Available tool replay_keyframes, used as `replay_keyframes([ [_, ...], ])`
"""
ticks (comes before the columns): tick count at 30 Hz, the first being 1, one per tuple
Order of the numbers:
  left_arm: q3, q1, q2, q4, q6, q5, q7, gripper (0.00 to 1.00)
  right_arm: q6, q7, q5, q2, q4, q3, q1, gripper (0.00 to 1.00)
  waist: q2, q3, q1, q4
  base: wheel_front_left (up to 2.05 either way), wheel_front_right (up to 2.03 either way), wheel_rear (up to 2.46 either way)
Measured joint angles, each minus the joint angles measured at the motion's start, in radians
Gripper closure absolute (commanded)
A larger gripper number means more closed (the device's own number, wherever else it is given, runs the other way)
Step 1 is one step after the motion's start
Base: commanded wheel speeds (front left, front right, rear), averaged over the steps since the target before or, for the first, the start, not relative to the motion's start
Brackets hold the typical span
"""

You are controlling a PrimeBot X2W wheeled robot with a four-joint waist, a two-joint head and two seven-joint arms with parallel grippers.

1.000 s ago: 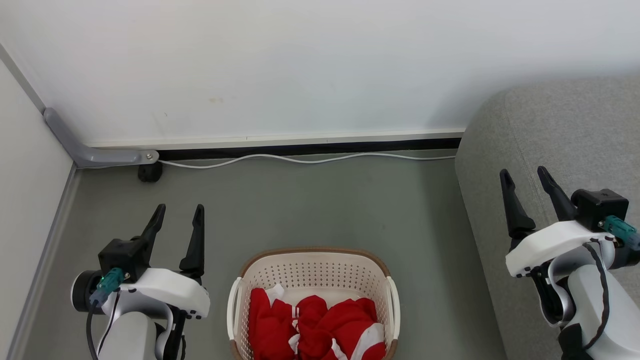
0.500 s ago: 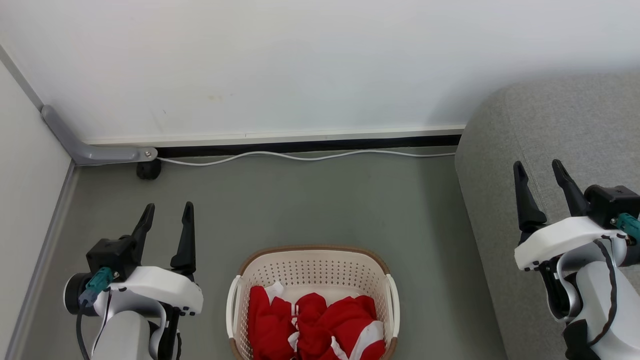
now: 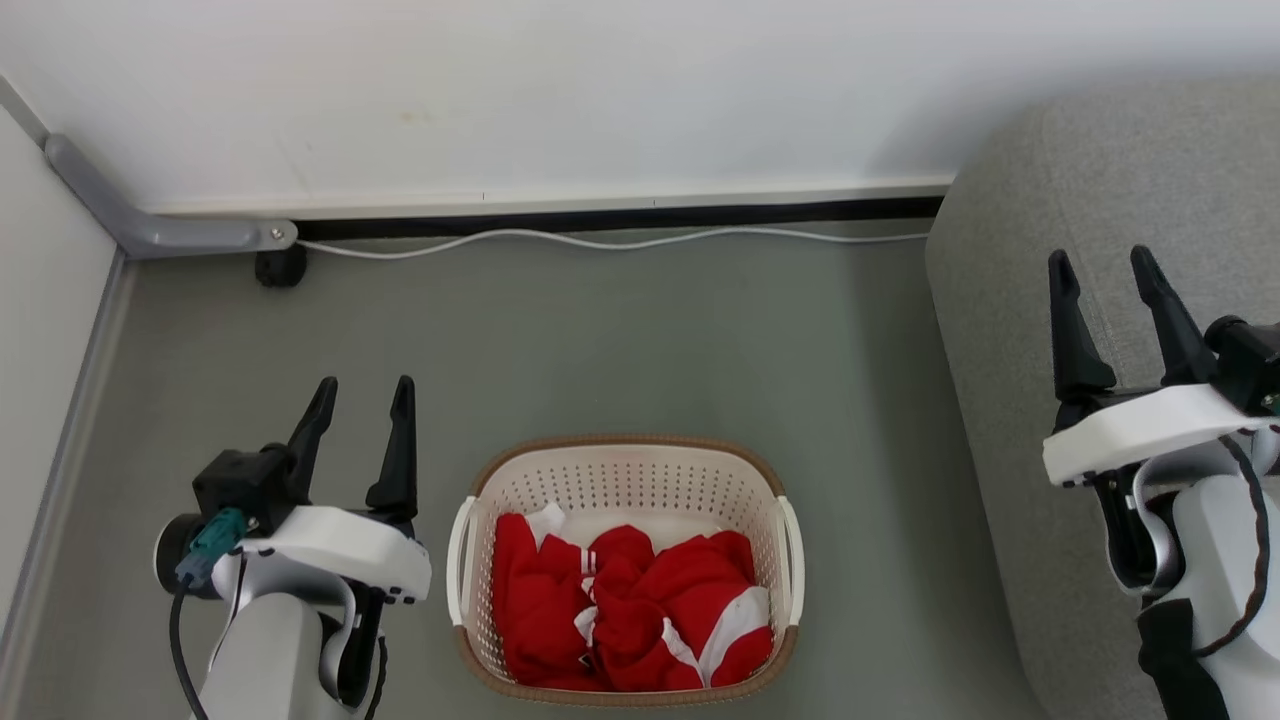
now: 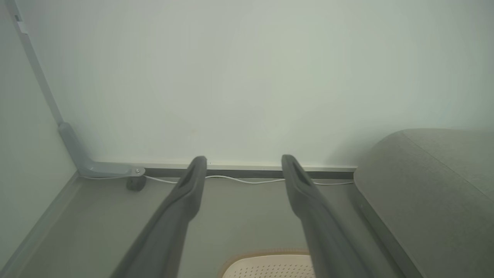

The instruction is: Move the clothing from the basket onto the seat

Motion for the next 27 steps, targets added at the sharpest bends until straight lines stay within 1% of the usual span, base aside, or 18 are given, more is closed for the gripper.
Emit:
replay_keyframes([
  [5,-0.048,-0.049,0.0,-0.01,0.017,-0.044,0.0,0.0,0.0,0.0,-0.002,-0.002,-0.067,-0.007,-0.03,0.0,0.0,0.085,0.0,0.004,0.0,0.0,0.0],
  [9,-0.085,-0.075,-0.001,-0.013,0.039,-0.08,0.0,0.0,0.0,0.0,-0.012,-0.009,-0.114,-0.022,-0.054,0.0,0.0,0.162,0.0,0.007,0.0,0.0,0.0],
  [12,-0.117,-0.103,0.0,-0.013,0.048,-0.109,0.0,0.0,0.0,0.0,-0.016,-0.019,-0.148,-0.025,-0.081,0.0,0.0,0.223,0.0,0.008,0.0,0.0,0.0],
  [15,-0.153,-0.136,-0.001,-0.009,0.049,-0.148,0.0,0.0,0.0,0.0,-0.018,-0.021,-0.193,-0.027,-0.114,0.0,0.0,0.285,0.0,0.008,0.0,0.0,0.0],
  [22,-0.258,-0.233,-0.001,0.044,0.054,-0.213,-0.003,0.0,0.0,-0.002,-0.018,-0.036,-0.259,-0.034,-0.184,0.0,0.0,0.437,0.0,0.005,0.0,0.0,0.0],
  [27,-0.343,-0.297,-0.001,0.122,0.057,-0.265,-0.003,0.0,0.0,-0.003,-0.018,-0.044,-0.288,-0.031,-0.228,0.0,0.0,0.535,-0.0001,-0.002,0.0,0.0,0.0],
])
